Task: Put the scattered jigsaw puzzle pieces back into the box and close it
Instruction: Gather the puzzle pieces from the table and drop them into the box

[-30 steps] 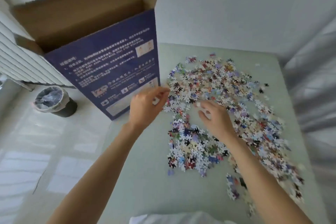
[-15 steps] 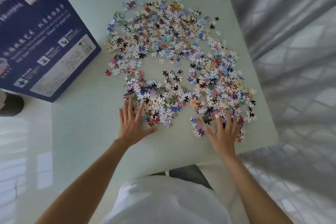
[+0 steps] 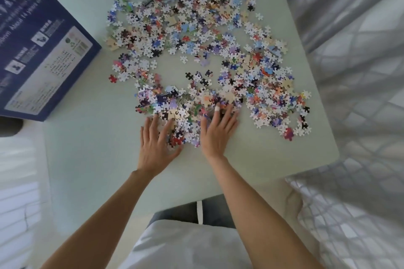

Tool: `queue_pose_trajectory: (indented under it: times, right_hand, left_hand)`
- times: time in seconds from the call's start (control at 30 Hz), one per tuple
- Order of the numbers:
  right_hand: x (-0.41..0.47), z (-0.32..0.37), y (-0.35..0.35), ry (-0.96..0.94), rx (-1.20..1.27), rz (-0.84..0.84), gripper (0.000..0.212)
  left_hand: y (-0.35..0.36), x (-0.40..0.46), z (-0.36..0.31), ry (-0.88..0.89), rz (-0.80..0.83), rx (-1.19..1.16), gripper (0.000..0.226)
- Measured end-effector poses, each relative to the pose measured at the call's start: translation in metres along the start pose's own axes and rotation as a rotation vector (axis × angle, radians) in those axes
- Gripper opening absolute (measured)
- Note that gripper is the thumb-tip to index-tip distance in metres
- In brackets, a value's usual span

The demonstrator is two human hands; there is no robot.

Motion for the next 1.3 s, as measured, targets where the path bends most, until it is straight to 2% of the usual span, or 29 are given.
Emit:
queue_pose_trajectory:
  times: [0.07, 0.17, 0.23, 0.3, 0.4, 0.5, 0.57, 0.63, 0.77, 0.87, 1.13, 1.23, 1.3]
  right_hand:
    - [0.011, 0.026, 0.003, -0.160, 0.099, 0.060, 0.065]
    - [0.023, 0.052, -0.001, -0.391, 0.262, 0.176, 0.045]
    - [0.030, 0.056, -0.011, -0.477, 0.291, 0.221, 0.038]
    - [0.040, 0.056, -0.026, -0.547, 0.219, 0.204, 0.037]
    - [0.064, 0.057, -0.039, -0.586, 0.020, 0.191, 0.051]
    - [0.088, 0.063, -0.033, -0.581, -0.201, 0.349, 0.082]
    - [0.099, 0.075, -0.029, -0.640, -0.294, 0.437, 0.095]
    - [0.105, 0.087, -0.027, -0.686, -0.298, 0.494, 0.098]
    - [0.104, 0.100, -0.022, -0.725, -0.271, 0.604, 0.081]
    - [0.102, 0.104, -0.026, -0.744, -0.229, 0.578, 0.066]
    - [0.097, 0.108, -0.043, -0.623, -0.120, 0.589, 0.060]
    - [0.093, 0.106, -0.049, -0.544, -0.025, 0.590, 0.050]
    - [0.089, 0.105, -0.053, -0.509, 0.003, 0.594, 0.050]
  left_hand:
    - [-0.010, 0.004, -0.001, -0.036, -0.026, -0.045, 0.075]
    - [-0.027, 0.011, -0.002, -0.123, -0.087, -0.129, 0.072]
    - [-0.034, 0.018, -0.005, -0.191, -0.099, -0.190, 0.082]
    - [-0.038, 0.027, -0.010, -0.261, -0.079, -0.222, 0.096]
    - [-0.038, 0.045, -0.021, -0.335, -0.022, -0.211, 0.109]
    - [-0.036, 0.062, -0.025, -0.385, 0.033, -0.158, 0.114]
    - [-0.036, 0.070, -0.024, -0.432, 0.065, -0.165, 0.108]
    - [-0.037, 0.074, -0.023, -0.463, 0.078, -0.205, 0.096]
    - [-0.044, 0.074, -0.017, -0.477, 0.017, -0.346, 0.066]
    - [-0.055, 0.070, -0.013, -0.456, -0.061, -0.392, 0.046]
    - [-0.070, 0.069, -0.006, -0.417, -0.050, -0.329, 0.023]
    - [-0.074, 0.069, -0.004, -0.419, -0.041, -0.359, 0.020]
    - [-0.077, 0.068, 0.000, -0.416, -0.067, -0.400, 0.018]
Point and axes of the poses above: each hand's wrist, its own x-axis towards the middle knuckle, its own y-axis out of the palm, z = x × y, the point moved 6 cm from there along x, towards the middle knuckle, and after that the axes turned 3 degrees about -y, right-handed, at the moved point
